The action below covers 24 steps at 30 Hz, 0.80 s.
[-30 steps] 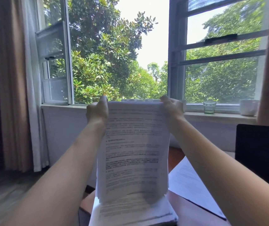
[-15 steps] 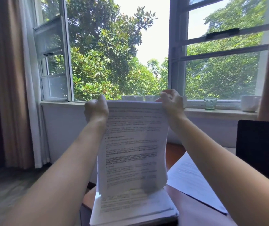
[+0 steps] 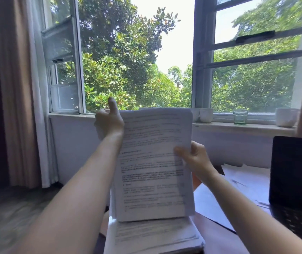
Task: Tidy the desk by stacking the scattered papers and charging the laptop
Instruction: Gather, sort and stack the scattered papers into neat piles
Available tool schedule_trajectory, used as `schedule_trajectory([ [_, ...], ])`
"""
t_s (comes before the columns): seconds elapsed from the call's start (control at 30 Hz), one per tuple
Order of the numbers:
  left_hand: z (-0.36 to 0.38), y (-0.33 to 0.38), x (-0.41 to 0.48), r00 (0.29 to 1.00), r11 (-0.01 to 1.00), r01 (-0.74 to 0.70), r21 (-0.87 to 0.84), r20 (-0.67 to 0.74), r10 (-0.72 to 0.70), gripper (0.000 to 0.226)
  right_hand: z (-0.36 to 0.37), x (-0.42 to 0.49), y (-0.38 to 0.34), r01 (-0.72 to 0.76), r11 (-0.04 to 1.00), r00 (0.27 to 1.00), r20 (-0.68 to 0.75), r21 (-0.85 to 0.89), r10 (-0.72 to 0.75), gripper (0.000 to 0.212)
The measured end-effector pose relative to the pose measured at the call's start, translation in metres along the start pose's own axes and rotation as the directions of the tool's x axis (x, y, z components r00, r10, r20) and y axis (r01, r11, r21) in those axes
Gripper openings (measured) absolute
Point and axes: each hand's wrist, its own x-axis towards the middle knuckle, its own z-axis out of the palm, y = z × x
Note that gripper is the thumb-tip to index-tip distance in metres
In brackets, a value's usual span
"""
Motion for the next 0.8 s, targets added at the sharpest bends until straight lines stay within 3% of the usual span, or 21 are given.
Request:
schedule_trajectory([
  [0.13,-0.005,-0.046,-0.010,0.973,0.971,-0.009,-0.238,0.221,0.063,0.067,0.009,0.000,0.002,0.013,0.999,0.994,-0.107,0.052,-0.007,0.030],
  [0.23,-0.013,-0.094,-0.035,0.901,0.975,0.042,-0.217,0.429,0.057,0.031,0.012,-0.002,0.004,0.021,0.998,0.986,-0.166,0.066,-0.010,0.034],
  [0.4,-0.014,-0.117,-0.064,0.908,0.941,0.113,-0.318,0.417,0.032,0.003,0.021,-0.004,-0.001,0.054,0.995,0.976,-0.215,0.083,-0.035,0.009],
  [0.53,-0.015,-0.099,-0.064,0.919,0.909,0.132,-0.395,0.393,0.038,0.008,0.021,-0.001,-0.015,0.113,0.982,0.986,-0.137,0.151,-0.092,0.015],
  [0.57,-0.016,-0.100,-0.065,0.917,0.912,0.133,-0.387,0.397,0.035,0.010,0.019,-0.002,-0.013,0.092,0.984,0.992,-0.095,0.156,-0.078,0.014],
  [0.63,-0.018,-0.111,-0.066,0.906,0.917,0.183,-0.354,0.423,-0.018,0.015,0.014,-0.008,-0.003,0.022,0.987,1.000,-0.023,0.159,-0.018,0.033],
  [0.7,-0.020,-0.127,-0.071,0.876,0.917,0.253,-0.308,0.475,-0.082,0.035,0.007,-0.017,0.011,-0.035,0.985,0.999,0.030,0.167,0.030,0.047],
  [0.8,-0.018,-0.143,-0.077,0.841,0.922,0.304,-0.239,0.523,-0.141,0.052,0.001,-0.029,0.024,-0.135,0.965,0.984,0.145,0.224,0.104,0.043],
])
